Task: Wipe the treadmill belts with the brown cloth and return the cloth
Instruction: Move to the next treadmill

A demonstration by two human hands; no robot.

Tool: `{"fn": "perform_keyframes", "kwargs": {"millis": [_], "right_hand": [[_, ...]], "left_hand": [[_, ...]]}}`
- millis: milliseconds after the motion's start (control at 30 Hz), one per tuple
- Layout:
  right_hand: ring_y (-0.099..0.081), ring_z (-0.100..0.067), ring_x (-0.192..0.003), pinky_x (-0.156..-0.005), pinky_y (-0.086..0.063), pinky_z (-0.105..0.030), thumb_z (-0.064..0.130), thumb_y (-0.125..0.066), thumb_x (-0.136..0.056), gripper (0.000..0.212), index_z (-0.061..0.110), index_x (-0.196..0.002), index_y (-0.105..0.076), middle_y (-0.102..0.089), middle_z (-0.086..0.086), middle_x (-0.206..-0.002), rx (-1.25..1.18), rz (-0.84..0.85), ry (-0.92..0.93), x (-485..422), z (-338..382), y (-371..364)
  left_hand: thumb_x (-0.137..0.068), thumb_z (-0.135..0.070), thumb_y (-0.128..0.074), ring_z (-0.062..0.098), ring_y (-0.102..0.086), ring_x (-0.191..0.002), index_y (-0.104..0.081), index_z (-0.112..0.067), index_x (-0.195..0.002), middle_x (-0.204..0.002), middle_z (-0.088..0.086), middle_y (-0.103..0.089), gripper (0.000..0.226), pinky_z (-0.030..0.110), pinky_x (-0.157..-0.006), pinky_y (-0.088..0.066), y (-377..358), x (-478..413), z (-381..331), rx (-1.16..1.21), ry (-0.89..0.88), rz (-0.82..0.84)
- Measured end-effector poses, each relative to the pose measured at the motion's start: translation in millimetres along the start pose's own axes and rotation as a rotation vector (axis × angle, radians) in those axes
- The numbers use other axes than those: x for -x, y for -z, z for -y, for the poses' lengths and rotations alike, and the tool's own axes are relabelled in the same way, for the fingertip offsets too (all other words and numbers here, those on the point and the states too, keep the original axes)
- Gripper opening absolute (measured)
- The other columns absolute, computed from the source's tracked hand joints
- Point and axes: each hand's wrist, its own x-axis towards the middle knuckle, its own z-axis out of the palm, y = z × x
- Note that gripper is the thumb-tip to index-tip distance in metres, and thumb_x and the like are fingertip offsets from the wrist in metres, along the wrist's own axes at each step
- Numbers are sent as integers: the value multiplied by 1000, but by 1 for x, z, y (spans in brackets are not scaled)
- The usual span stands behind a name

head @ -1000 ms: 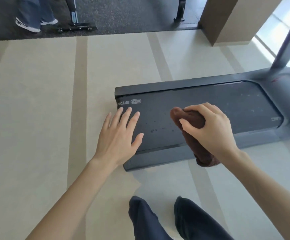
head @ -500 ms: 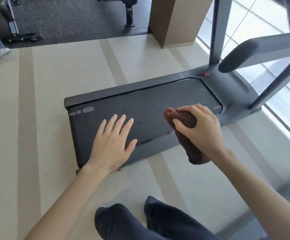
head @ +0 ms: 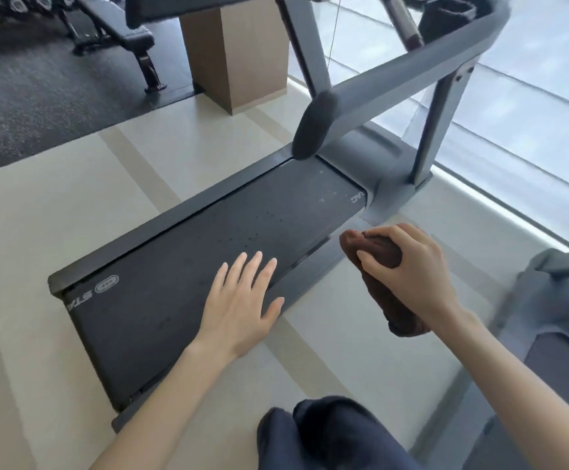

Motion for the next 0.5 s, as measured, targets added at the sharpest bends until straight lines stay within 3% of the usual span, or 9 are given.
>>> {"fn": "perform_keyframes", "kwargs": {"millis": [267,500], "right_hand": [[-54,-18,-94,-78,-40,-29,37,-64,-76,22,27,-96,-67,-57,12,-88,39,-27,-109,-32,-90,42],[-52,-13,-94,-78,-38,-27,42,-61,-76,24,29,-96,-66,-59,11,-90,20,48,-78,-92,-192,91]], "left_hand": [[-95,-49,-25,22,-11,-144,-14,-22,-149,-156,3,-18,61,40,-117,-11,4,-90,-69,-24,-144,-1],[-96,-49,-22,19,-6,-144,-10,-24,-150,-157,1,-12,61,38,-117,-7,-10,-179,-150,-1,-61,15]]}}
